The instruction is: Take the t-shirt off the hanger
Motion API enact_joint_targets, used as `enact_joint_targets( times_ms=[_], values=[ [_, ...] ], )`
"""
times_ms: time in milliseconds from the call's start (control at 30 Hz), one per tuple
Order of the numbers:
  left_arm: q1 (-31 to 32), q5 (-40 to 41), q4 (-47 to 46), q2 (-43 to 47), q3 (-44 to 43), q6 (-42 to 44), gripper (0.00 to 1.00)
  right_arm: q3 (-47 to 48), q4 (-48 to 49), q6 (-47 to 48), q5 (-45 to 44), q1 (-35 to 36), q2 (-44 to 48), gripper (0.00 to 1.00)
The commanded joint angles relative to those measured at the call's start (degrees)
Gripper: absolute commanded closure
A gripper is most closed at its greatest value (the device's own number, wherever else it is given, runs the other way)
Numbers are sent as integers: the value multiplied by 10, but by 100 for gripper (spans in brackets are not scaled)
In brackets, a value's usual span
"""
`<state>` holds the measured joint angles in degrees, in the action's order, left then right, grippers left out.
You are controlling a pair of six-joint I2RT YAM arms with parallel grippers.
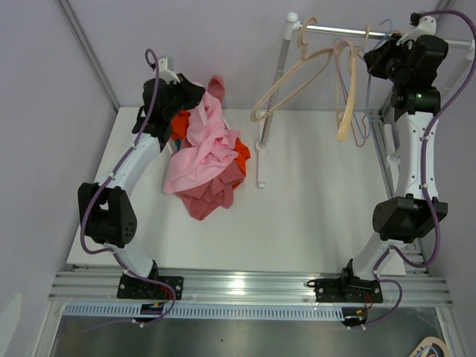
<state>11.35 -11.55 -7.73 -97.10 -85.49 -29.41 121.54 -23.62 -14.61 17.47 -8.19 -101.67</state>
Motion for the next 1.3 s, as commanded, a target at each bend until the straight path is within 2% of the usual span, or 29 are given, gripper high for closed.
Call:
enact_joint_targets(
  times_ms=[0, 33, 133, 233, 333, 367, 400, 433, 567, 600, 867, 1033, 1100, 1267],
  values=[
    [9, 11, -6, 14, -7, 13, 81, 31, 18, 16, 8, 25, 0, 100],
    [11, 17, -4, 16, -9, 15, 80, 32, 16, 20, -6, 29, 2, 100],
    [21, 32, 3, 18, -13, 28, 69, 32, 4, 37, -30, 47, 7, 100],
    [31, 41, 15, 22, -16, 37, 47, 35, -6, 45, -49, 55, 7, 100],
    [35, 57, 21, 25, -17, 42, 36, 34, -12, 49, -53, 62, 9, 100],
    [37, 68, 24, 30, -15, 43, 22, 34, -13, 50, -53, 63, 9, 98],
    [38, 72, 25, 32, -13, 44, 15, 34, -14, 52, -55, 67, 9, 88],
    [38, 74, 25, 36, -13, 48, 13, 34, -14, 54, -58, 69, 9, 82],
    [42, 80, 31, 49, -11, 58, 12, 37, -15, 56, -70, 75, 12, 71],
    [42, 81, 32, 55, -11, 59, 12, 38, -17, 56, -72, 76, 12, 65],
    [47, 93, 39, 82, -4, 76, 11, 36, -35, 64, -89, 80, 28, 61],
    [53, 104, 48, 98, -5, 86, 11, 35, -51, 71, -111, 80, 52, 52],
    [54, 104, 52, 101, -5, 86, 11, 31, -58, 75, -118, 79, 60, 43],
    [61, 113, 56, 114, -2, 96, 11, 18, -60, 79, -128, 79, 83, 35]
  ],
)
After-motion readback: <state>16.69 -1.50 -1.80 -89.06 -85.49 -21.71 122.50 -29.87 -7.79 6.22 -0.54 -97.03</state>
